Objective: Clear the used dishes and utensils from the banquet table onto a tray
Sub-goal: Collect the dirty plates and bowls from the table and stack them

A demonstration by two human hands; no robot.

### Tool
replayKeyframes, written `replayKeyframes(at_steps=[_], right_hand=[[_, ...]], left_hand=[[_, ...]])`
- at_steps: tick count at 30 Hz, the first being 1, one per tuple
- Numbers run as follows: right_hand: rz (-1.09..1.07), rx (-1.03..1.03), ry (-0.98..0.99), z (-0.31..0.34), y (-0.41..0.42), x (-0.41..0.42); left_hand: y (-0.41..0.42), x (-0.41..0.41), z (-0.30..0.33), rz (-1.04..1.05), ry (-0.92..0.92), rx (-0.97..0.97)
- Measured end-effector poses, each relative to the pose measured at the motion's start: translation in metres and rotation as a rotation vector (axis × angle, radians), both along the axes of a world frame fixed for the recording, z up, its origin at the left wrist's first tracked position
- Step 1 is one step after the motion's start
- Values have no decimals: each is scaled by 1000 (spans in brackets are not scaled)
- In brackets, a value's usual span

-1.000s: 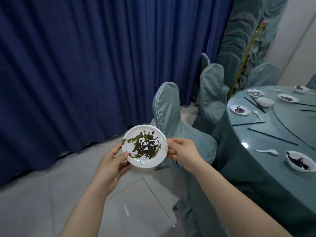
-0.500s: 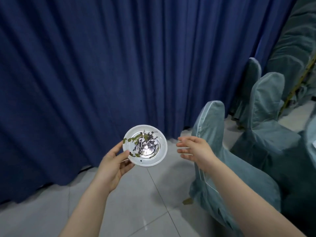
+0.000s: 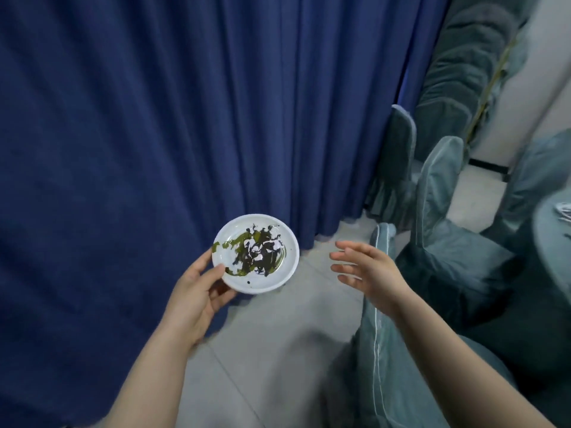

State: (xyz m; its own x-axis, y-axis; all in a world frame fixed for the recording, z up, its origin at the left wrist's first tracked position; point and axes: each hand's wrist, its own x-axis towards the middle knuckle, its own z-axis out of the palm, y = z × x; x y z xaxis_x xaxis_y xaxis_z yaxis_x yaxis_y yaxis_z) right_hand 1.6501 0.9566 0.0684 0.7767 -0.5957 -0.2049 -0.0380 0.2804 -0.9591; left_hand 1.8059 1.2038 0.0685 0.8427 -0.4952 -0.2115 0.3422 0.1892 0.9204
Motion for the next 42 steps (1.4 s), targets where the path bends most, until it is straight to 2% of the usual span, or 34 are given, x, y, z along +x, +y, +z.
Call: replayKeyframes(at_steps=[4,9,16,20,25,31,37,42], right_hand=[[-248,-31,-6,-2,-54,22],[-544,1,3,-13,-133,23],[-807,30,25,-38,-251,32],[-945,61,32,-46,-300,32],[-1125,131,73,-61,-354,29],[-1463,223,72,-78,-411,37],[-1708,319,96,-95,-437,43],[-1905,371,83,-109,-452,12]], left_hand=[[-84,73,7,-152,-10,17],[-211,128,14,-380,-33,13],[-405,172,14,-621,-55,17],[-506,183,12,-804,-74,6],[-619,182,-5,-998,23,6],[-752,182,-15,-1232,57,32],[-859,163,-11,-1424,49,67],[-921,124,-23,-1552,38,105]])
